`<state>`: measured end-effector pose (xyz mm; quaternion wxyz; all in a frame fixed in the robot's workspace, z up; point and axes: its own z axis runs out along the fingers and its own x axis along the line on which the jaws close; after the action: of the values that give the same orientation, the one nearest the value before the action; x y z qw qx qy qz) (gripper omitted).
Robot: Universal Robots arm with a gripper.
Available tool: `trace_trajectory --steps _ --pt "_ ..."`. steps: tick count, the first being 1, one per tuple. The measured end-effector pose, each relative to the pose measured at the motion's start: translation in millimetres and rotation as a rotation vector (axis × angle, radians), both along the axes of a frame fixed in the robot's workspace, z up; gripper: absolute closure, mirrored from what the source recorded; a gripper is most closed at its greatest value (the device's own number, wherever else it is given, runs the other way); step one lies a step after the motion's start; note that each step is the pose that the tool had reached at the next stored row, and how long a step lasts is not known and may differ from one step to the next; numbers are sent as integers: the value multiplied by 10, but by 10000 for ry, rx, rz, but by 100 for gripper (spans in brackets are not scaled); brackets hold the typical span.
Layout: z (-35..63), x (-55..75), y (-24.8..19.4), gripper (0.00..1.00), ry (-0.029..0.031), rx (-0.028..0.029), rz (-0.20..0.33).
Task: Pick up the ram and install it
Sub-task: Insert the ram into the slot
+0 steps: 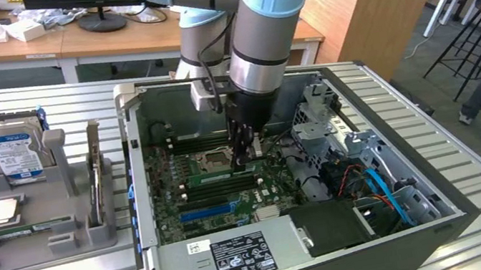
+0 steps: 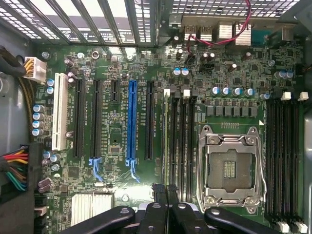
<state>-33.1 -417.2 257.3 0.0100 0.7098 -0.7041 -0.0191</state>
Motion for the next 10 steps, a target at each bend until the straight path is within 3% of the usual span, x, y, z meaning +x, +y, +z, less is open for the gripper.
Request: trace_trajectory --steps 10 --pt "-33 0 0 88 -1 2 0"
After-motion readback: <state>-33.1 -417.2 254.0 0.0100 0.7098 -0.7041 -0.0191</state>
